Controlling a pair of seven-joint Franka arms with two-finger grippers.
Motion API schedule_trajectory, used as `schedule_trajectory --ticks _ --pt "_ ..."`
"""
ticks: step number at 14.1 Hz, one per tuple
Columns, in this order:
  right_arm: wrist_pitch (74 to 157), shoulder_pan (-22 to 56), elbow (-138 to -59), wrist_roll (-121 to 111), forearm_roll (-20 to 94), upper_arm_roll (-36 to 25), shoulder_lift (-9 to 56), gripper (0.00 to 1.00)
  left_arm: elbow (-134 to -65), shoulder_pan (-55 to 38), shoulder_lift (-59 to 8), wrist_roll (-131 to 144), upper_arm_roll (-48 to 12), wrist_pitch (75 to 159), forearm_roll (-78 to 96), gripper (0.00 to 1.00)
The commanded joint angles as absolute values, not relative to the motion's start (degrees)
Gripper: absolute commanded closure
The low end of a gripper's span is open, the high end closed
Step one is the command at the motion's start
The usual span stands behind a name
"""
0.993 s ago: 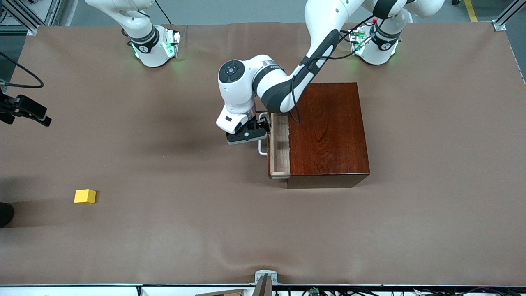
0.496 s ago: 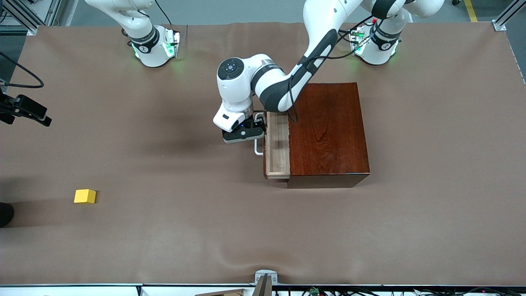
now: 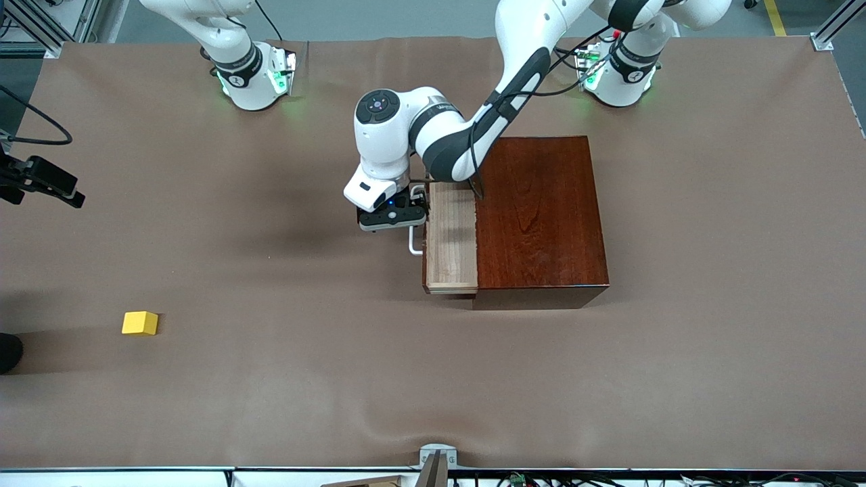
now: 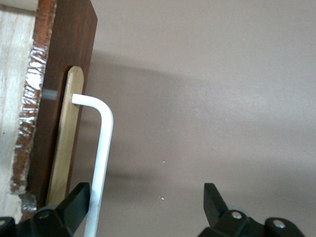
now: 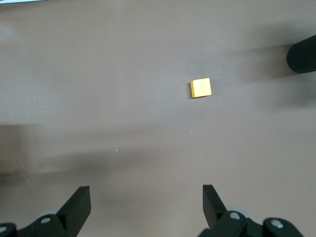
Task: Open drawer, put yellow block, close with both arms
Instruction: 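Pull the drawer out by its handle with the left gripper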
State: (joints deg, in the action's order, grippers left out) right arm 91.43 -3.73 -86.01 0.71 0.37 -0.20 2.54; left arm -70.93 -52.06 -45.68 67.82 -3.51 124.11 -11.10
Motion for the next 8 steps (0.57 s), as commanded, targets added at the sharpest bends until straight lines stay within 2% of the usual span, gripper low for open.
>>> schedule_trajectory --ticks 1,8 --pt "91.5 -3.9 -86.4 0.6 0.7 0.0 1.7 0.0 -68.4 -53.0 -47.6 69.2 -3.8 126.5 -10.0 0.0" --pt "91.5 -3.8 -86.4 0.7 0.7 0.0 1.7 0.0 -67.7 -53.0 -47.5 69.3 -4.0 127.4 -10.0 0.0"
